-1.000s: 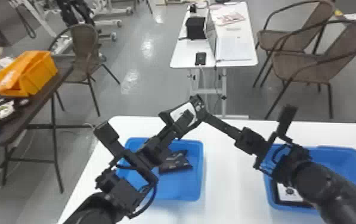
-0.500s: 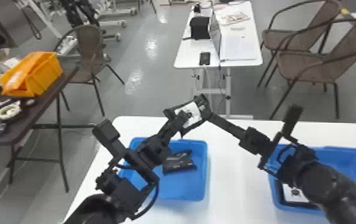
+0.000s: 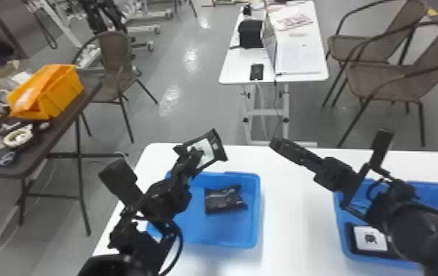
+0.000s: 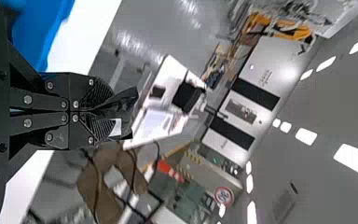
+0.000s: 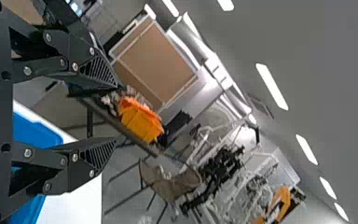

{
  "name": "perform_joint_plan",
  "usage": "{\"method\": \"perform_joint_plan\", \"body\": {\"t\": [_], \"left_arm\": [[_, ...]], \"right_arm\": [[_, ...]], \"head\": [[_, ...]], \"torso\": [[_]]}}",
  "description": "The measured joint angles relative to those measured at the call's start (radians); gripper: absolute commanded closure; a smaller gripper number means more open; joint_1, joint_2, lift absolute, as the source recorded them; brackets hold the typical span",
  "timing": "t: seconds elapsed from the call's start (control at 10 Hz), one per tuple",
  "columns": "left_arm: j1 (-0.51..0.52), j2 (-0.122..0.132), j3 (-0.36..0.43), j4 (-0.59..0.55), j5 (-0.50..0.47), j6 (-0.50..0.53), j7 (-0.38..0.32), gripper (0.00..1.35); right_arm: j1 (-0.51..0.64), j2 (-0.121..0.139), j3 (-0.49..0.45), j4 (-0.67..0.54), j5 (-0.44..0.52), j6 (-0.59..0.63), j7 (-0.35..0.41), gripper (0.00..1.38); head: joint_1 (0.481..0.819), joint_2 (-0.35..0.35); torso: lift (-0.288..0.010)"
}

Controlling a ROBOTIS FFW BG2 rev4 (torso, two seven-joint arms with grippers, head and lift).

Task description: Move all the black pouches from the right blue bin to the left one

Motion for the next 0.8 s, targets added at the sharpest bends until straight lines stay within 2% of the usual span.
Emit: {"method": "perform_joint_plan", "body": {"t": [0.2,0.3,0.5,0.6,0.7,0.8], "left_arm": [[0.018,-0.015,0.041,0.026,-0.322,0.023,0.002,1.22],[0.023,-0.015,0.043,0.054,-0.435,0.023,0.001,1.22],[0.023,0.002,0.005,0.11,-0.583,0.029,-0.003,1.22],[0.019,0.013,-0.018,0.137,-0.597,0.034,-0.01,1.11],[0.016,0.02,-0.031,0.152,-0.577,0.057,-0.022,0.54],[0.007,0.017,-0.018,0.163,-0.54,0.087,-0.098,0.07]], "right_arm": [[0.064,0.0,-0.073,-0.091,0.149,0.028,-0.055,0.27],[0.089,0.0,-0.1,-0.123,0.204,0.039,-0.072,0.27],[0.119,0.0,-0.133,-0.182,0.303,0.072,-0.1,0.27],[0.125,0.0,-0.137,-0.201,0.339,0.086,-0.107,0.28],[0.128,0.0,-0.138,-0.215,0.365,0.097,-0.109,0.28],[0.13,0.0,-0.141,-0.224,0.382,0.108,-0.109,0.28]], "head": [[0.695,0.25],[0.695,0.253],[0.695,0.233],[0.695,0.224],[0.695,0.211],[0.695,0.196]], "torso": [[0.01],[0.01],[0.01],[0.01],[0.01],[0.01]]}}
